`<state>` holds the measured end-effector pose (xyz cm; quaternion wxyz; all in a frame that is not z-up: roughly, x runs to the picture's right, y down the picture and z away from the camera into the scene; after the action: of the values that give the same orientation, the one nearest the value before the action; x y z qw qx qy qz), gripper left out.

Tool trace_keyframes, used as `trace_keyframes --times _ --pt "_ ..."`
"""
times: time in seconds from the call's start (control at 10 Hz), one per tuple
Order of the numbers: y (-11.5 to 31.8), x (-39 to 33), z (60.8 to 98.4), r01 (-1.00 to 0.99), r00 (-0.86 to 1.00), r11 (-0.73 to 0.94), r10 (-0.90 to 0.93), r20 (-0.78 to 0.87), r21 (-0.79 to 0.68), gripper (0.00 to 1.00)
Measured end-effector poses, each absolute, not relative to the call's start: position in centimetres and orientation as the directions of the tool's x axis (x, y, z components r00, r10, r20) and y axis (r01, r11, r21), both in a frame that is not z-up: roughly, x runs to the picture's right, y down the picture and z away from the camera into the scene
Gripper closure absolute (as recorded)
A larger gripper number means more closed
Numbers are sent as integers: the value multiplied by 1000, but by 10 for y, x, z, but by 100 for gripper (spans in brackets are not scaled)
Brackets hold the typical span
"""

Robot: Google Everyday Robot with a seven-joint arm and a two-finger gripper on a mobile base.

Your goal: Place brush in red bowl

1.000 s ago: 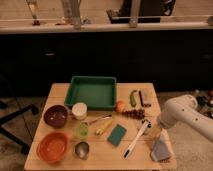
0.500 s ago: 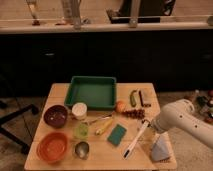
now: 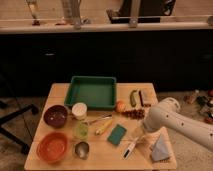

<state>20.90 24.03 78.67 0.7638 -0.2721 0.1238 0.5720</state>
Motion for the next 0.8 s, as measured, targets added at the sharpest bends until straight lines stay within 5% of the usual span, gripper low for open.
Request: trace_keyframes --times 0.8 --pt "268 204 806 -971 221 128 808 -546 -204 20"
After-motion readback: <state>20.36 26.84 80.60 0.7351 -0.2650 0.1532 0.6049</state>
